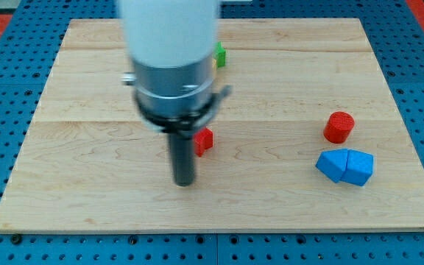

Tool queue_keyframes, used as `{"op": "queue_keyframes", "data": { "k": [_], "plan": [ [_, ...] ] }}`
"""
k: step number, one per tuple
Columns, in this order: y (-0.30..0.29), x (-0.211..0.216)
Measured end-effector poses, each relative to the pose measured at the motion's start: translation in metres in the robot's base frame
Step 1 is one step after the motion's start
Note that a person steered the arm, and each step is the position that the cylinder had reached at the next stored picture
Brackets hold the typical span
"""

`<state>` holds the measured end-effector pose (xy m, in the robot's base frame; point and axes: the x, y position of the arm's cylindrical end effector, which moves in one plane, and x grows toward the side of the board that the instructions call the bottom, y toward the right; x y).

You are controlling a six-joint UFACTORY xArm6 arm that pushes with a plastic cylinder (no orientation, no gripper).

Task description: Move the red star parallel to the red circle

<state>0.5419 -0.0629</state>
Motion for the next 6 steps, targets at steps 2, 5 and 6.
{"op": "queue_keyframes", "data": {
  "k": [2,5,6],
  "plan": [
    [0.065,-0.088],
    [0.079,-0.134],
    [0.093,-0.154]
  ]
}}
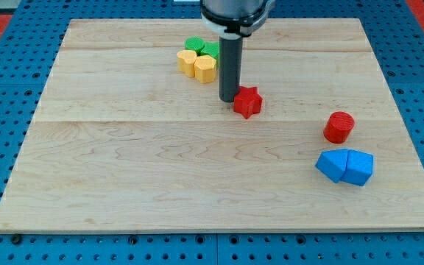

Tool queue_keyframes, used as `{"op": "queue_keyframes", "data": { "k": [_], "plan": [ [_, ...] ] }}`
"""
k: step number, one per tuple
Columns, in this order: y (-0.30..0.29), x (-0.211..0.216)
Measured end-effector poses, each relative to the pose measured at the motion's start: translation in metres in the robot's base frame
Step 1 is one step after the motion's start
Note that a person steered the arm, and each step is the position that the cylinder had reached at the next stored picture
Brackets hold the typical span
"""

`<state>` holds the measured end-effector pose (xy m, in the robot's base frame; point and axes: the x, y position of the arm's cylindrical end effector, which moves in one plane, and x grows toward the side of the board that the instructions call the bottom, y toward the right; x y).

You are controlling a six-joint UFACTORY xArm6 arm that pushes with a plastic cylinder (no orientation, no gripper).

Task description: Move the red star parallel to the red circle

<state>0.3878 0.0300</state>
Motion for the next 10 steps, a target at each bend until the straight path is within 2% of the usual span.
{"op": "queue_keyframes", "data": {
  "k": [2,3,4,5,6,7,8,9,10],
  "plan": [
    [0.131,0.024],
    [0.134,0.03],
    [0.125,0.009],
    [0.122,0.046],
    [0.142,0.056],
    [0.146,0.016],
    [0.174,0.007],
    [0.22,0.039],
    [0.22,0.072]
  ]
}}
